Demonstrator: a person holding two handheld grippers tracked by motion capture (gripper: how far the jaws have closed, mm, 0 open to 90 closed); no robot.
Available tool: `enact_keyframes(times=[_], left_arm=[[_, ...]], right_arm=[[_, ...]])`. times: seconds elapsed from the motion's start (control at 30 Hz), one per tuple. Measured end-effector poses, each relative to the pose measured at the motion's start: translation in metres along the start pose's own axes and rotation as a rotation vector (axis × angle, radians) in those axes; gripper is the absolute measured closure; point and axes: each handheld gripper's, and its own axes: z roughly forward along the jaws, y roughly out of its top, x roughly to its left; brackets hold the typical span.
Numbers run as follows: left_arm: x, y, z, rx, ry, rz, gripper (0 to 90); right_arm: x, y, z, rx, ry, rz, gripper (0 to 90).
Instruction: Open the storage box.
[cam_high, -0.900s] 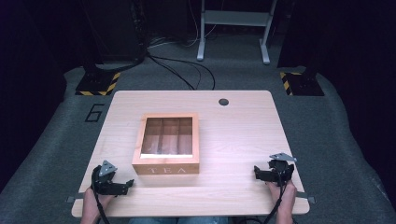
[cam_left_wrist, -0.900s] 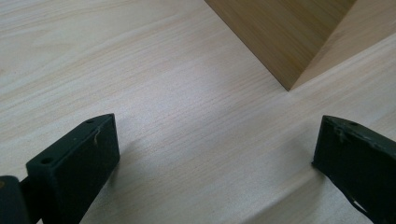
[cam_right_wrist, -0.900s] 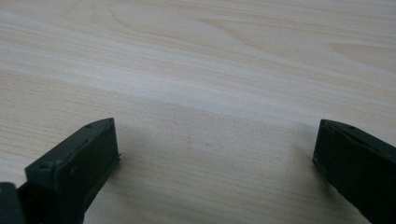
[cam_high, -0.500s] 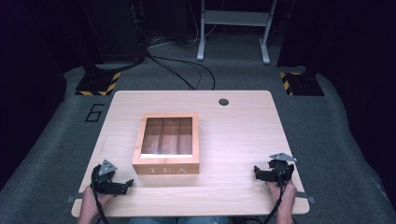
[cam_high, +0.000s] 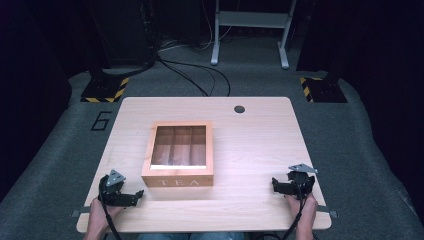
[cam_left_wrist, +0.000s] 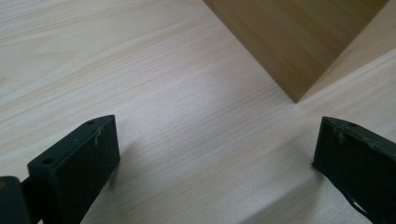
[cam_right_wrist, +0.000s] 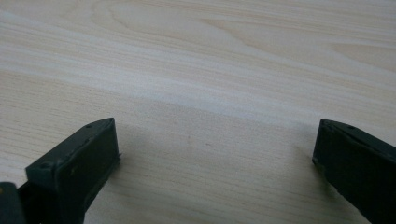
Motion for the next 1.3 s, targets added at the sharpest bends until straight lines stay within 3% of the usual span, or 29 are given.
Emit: enact_keyframes(times=[0.07,0.13,0.37,0.63,0.9,1.3], left_arm=[[0.0,0.001,-0.001,-0.011,-0.011,-0.006,1.7],[-0.002,0.003,-0.004,-0.058,-0.034,-0.032,1.7],[-0.009,0.015,-0.01,-0.157,-0.075,-0.039,0.0],[-0.02,0.026,-0.007,-0.176,-0.119,0.007,4.6],[-0.024,0.034,-0.008,-0.225,-0.157,0.02,15.2],[-0.029,0.035,-0.009,-0.255,-0.159,0.037,29.8]], right_arm=[[0.0,0.0,0.0,0.0,0.0,0.0,0.0],[0.0,0.0,0.0,0.0,0.0,0.0,0.0],[0.0,0.0,0.0,0.0,0.0,0.0,0.0],[0.0,0.0,0.0,-0.001,0.0,-0.001,0.0],[0.0,0.0,0.0,-0.001,0.0,-0.001,0.0],[0.0,0.0,0.0,-0.001,0.0,-0.001,0.0]])
